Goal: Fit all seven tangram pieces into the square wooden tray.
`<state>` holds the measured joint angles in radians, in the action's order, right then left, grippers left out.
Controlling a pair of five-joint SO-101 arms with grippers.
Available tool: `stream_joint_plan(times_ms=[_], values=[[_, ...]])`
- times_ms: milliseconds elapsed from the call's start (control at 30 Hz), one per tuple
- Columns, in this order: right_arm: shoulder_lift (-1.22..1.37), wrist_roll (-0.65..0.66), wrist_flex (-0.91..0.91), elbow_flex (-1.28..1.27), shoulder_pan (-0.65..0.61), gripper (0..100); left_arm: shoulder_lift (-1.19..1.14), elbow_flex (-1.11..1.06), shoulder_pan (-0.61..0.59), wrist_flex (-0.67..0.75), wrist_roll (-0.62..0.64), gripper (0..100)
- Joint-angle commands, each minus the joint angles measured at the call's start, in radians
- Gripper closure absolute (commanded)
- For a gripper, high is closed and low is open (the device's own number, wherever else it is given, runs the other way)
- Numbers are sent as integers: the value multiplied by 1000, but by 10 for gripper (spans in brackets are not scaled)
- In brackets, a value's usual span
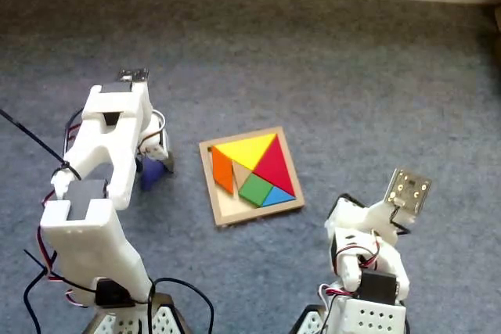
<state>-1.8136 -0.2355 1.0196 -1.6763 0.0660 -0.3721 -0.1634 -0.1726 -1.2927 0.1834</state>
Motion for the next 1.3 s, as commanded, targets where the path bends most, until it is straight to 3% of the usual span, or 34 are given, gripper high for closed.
stream_joint_plan(times_ms=[0, 233, 300, 833, 1267], values=[[-12, 9, -24, -99, 15, 994, 8, 2, -8, 14, -5, 807], [-12, 9, -24, -99, 15, 994, 25, 13, -7, 9, -14, 827], [-12, 9, -24, -99, 15, 994, 62, 13, 4, 9, -71, 858], [-12, 9, -24, -99, 15, 994, 395, -94, 222, -21, -870, 873], [-12, 9, -27, -99, 15, 994, 394, -208, 515, -40, -1341, 873]])
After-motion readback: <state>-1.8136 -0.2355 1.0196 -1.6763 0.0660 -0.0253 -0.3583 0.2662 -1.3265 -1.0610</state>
